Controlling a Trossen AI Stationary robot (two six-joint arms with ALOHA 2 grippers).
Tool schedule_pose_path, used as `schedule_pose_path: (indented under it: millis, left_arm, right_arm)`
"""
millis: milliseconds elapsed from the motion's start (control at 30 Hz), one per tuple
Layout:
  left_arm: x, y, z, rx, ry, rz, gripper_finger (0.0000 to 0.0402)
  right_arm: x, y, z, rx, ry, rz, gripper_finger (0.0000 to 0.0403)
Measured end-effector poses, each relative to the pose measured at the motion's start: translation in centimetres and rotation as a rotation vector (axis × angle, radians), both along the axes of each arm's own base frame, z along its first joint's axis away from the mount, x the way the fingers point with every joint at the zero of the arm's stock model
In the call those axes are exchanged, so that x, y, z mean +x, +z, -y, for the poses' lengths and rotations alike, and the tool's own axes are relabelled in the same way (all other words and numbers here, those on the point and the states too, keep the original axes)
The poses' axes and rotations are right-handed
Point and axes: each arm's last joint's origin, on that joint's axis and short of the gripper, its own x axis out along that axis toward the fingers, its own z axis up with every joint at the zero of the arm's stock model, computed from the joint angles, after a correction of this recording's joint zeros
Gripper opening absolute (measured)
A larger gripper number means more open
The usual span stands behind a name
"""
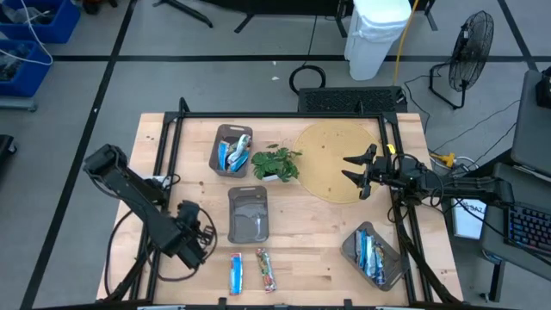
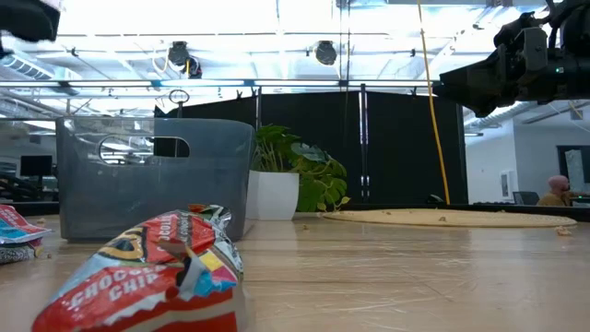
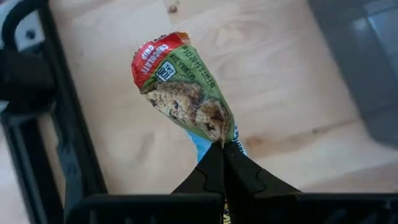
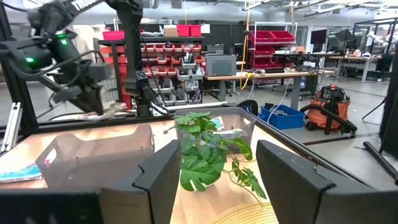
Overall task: Pick and place Granola Bars by type
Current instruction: Put the left red granola bar into the bottom left black bin
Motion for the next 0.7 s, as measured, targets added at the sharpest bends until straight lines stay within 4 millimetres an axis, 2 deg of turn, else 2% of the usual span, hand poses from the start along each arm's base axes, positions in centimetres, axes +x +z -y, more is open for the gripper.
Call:
schedule_pose_path:
  millis: [200, 300, 467, 700]
  left_arm:
    - [-3.0, -3.5, -2.9, -0.047, -0.038, 0.022, 0.0000]
    - [-4.4, -4.5, -4.4, -0.059, -0.043, 0.056, 0.0000]
    - [-5.4, -5.0, -5.9, -0.030, -0.115, 0.196, 0.0000]
    - [-5.4, -5.1, -6.1, -0.033, -0.162, 0.228, 0.0000]
  right_arm:
    - [0.0, 0.0, 0.0, 0.000, 0.000, 0.000, 0.0201]
    - [0.0, 0.0, 0.0, 0.000, 0.000, 0.000, 0.0201]
    - [0.0, 0.0, 0.0, 0.000, 0.000, 0.000, 0.0201]
    - [0.0, 0.0, 0.0, 0.000, 0.000, 0.000, 0.0201]
